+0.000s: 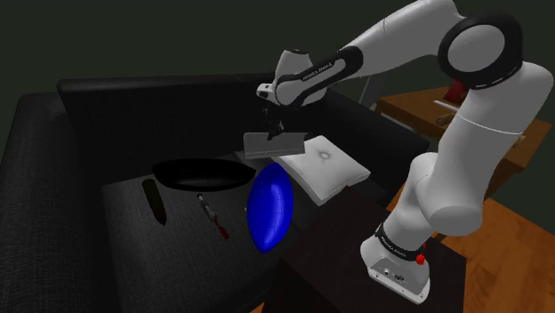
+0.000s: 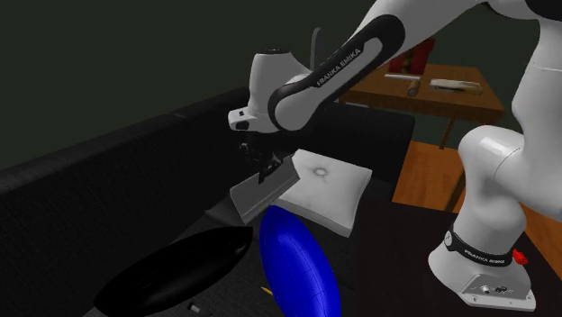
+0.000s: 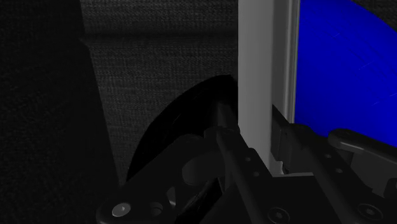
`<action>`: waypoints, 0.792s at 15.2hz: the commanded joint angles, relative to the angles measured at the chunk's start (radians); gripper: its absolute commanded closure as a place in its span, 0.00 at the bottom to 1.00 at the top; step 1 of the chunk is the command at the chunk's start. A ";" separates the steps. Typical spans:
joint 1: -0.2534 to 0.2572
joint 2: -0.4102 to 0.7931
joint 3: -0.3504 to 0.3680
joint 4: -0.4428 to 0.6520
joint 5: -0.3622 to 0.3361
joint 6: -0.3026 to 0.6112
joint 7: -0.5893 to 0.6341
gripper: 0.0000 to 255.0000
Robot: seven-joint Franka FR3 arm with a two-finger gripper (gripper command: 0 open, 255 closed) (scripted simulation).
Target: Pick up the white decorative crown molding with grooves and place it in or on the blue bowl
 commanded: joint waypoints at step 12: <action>0.121 -0.285 0.165 -0.270 -0.209 -0.020 0.439 1.00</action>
